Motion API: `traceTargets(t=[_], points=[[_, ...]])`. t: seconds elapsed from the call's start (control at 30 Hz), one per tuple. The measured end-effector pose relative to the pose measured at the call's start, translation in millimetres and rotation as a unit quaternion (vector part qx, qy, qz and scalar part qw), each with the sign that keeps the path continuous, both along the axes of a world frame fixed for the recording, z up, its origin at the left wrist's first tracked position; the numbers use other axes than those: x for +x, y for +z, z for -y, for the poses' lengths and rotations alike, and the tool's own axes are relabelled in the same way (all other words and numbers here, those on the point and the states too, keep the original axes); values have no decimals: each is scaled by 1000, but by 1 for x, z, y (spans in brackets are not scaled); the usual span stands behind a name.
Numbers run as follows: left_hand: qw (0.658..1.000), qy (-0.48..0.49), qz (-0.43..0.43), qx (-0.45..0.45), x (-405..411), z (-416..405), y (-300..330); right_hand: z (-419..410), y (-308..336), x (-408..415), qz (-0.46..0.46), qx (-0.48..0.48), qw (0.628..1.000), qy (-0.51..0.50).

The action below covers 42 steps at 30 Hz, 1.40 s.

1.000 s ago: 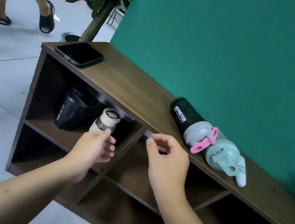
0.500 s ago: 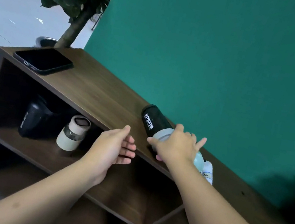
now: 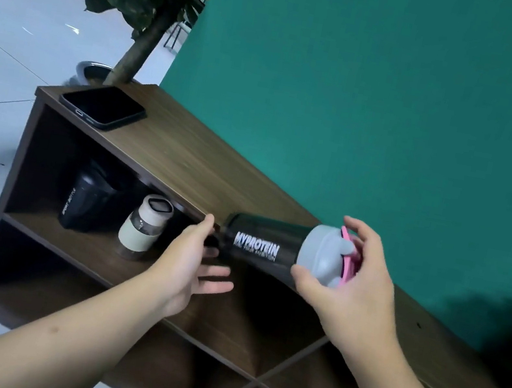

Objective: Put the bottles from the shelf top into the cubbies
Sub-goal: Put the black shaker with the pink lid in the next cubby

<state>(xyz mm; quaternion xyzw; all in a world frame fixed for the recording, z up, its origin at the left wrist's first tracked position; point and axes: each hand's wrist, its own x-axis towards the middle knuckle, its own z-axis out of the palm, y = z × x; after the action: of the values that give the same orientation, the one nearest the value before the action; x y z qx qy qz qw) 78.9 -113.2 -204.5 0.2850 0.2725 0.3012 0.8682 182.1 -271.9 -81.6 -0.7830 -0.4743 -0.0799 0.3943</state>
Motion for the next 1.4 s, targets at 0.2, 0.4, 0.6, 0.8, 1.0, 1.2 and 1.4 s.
traceTargets(t=[0.2, 0.4, 0.6, 0.8, 1.0, 1.2, 1.4], points=[[985, -130, -115, 6, -3, 36, -38, 33, -48, -17, -84, -58, 995, -18], [976, -103, -161, -104, 21, 60, -106, 14, -147, -1, -251, -23, 964, -85], [975, -30, -190, -111, 66, 50, -142, -33, -180, 37, -260, -30, 954, -149], [984, 2, -169, -47, 91, 30, -141, -80, -191, 77, -220, -25, 964, -145], [989, 18, -109, -100, 101, 12, -144, -118, -212, 102, -243, -15, 959, -148], [987, 6, -113, -118, 104, -10, -148, -141, -223, 112, -304, 2, 946, -111], [984, 14, -95, -152, 110, -20, -150, -155, -228, 118, -342, -14, 937, -75]])
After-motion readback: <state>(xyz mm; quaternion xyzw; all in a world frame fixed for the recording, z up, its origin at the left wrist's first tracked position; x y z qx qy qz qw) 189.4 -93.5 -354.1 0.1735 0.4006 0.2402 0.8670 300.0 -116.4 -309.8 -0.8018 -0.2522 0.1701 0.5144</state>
